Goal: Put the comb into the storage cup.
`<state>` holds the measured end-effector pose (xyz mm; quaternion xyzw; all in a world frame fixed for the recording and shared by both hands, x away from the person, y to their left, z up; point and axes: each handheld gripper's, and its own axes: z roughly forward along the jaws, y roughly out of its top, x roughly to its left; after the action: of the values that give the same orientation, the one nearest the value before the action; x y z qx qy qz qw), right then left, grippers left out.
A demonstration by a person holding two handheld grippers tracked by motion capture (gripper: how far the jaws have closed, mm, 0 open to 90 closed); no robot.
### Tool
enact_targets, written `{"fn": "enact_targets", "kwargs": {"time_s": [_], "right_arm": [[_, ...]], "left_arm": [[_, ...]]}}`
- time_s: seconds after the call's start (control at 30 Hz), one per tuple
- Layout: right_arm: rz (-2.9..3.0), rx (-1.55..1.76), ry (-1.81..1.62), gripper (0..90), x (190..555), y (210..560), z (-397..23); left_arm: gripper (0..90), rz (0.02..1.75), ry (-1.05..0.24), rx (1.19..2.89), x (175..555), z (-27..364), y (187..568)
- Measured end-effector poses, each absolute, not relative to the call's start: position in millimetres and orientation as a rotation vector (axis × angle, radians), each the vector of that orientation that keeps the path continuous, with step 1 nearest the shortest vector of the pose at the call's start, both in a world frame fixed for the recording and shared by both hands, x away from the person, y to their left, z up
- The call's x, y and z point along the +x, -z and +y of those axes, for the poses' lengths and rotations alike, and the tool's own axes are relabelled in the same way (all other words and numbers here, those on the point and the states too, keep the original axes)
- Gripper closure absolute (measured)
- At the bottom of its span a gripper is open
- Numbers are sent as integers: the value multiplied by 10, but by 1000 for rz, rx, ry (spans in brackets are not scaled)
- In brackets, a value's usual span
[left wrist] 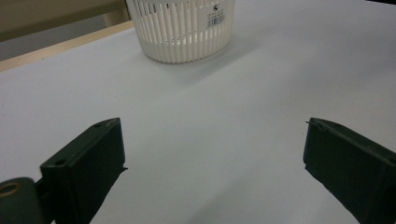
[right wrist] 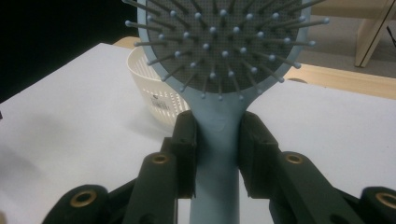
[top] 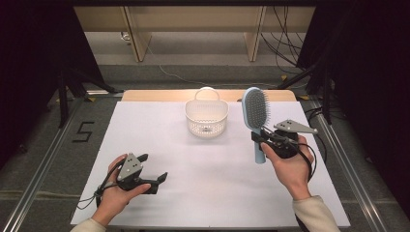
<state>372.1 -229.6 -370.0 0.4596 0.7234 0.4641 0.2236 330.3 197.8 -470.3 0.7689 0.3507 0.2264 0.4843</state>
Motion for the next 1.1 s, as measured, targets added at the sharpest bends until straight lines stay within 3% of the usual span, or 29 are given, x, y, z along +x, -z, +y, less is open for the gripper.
{"fn": "enact_targets", "kwargs": {"time_s": [1.1], "right_arm": [[1984, 1257, -1308, 705, 3811, 3653, -2228]], "left_arm": [[55, 850, -557, 1877, 3306, 1973, 4703]]}}
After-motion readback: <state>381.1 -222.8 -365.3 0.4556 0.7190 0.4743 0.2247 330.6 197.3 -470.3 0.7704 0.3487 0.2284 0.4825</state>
